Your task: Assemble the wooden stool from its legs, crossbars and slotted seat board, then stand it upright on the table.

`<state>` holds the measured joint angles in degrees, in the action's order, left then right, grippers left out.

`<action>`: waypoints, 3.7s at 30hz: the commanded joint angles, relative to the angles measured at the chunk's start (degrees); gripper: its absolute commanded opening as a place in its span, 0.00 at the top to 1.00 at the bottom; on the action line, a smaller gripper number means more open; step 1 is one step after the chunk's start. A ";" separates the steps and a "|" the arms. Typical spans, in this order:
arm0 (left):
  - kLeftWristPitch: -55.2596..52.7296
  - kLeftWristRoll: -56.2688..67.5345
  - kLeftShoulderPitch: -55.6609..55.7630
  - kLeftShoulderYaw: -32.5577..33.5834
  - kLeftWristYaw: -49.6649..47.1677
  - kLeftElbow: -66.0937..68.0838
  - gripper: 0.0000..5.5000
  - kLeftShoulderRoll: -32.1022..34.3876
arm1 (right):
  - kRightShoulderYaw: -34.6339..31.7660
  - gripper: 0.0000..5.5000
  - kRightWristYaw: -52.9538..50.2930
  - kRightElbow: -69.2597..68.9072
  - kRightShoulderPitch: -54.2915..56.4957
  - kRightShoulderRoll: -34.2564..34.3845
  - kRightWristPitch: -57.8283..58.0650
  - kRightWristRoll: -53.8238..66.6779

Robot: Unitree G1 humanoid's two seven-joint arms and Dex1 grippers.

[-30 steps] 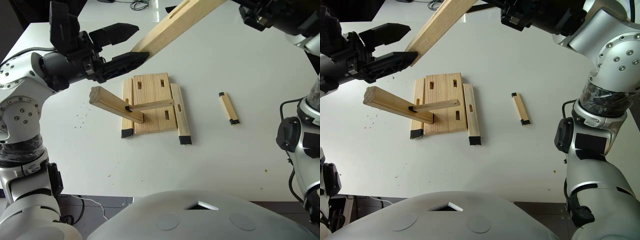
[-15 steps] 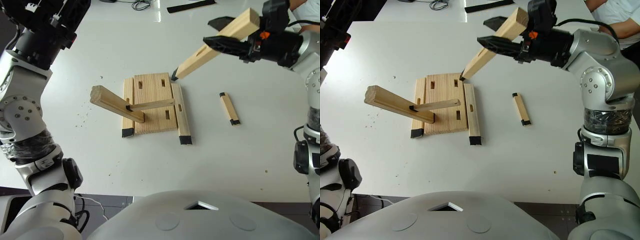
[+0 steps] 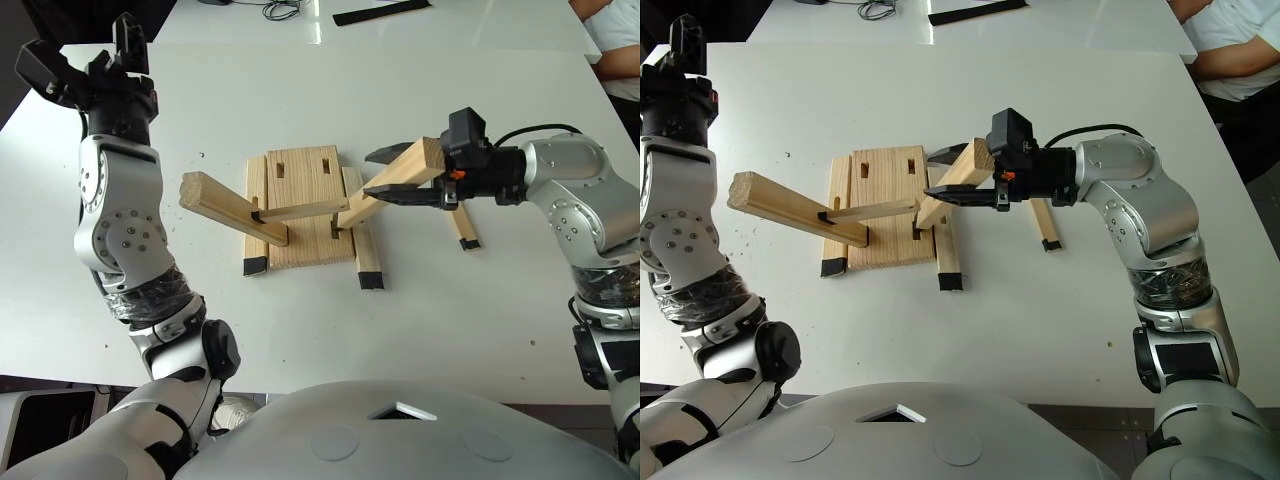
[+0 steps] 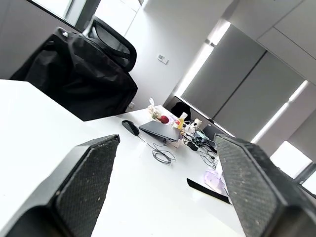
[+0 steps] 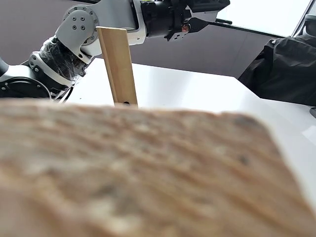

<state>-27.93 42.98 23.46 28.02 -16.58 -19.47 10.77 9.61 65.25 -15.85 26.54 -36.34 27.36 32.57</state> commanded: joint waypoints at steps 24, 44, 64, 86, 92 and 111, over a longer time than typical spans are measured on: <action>2.53 -8.77 -9.10 -8.37 2.31 -7.97 0.35 -2.90 | 9.31 0.63 5.39 5.70 6.37 -1.91 1.27 -8.12; 3.74 -13.74 -13.24 -11.72 0.69 -11.27 0.35 -8.66 | 15.36 0.64 5.84 5.85 9.44 -2.96 4.90 -10.03; 4.57 -24.14 -16.50 -18.72 3.32 -14.33 0.35 -8.07 | 17.88 0.64 6.92 2.57 15.77 -2.06 7.94 -9.35; 5.10 -29.01 -15.42 -29.63 10.47 -8.35 0.35 -13.56 | 23.54 0.64 -0.46 5.45 6.13 1.89 17.97 -7.33; 4.60 -28.85 -15.11 -27.75 13.16 -6.95 0.35 -11.88 | 23.22 0.64 -2.23 8.07 2.94 1.67 17.71 -8.30; 2.24 -25.79 -13.65 -24.26 15.42 -7.82 0.35 -9.24 | 20.00 0.63 -7.85 7.86 -0.65 3.94 16.25 -9.02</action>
<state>-24.09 14.63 8.68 8.36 -4.47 -26.85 3.49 20.62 63.23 -13.88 35.46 -35.99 35.94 28.23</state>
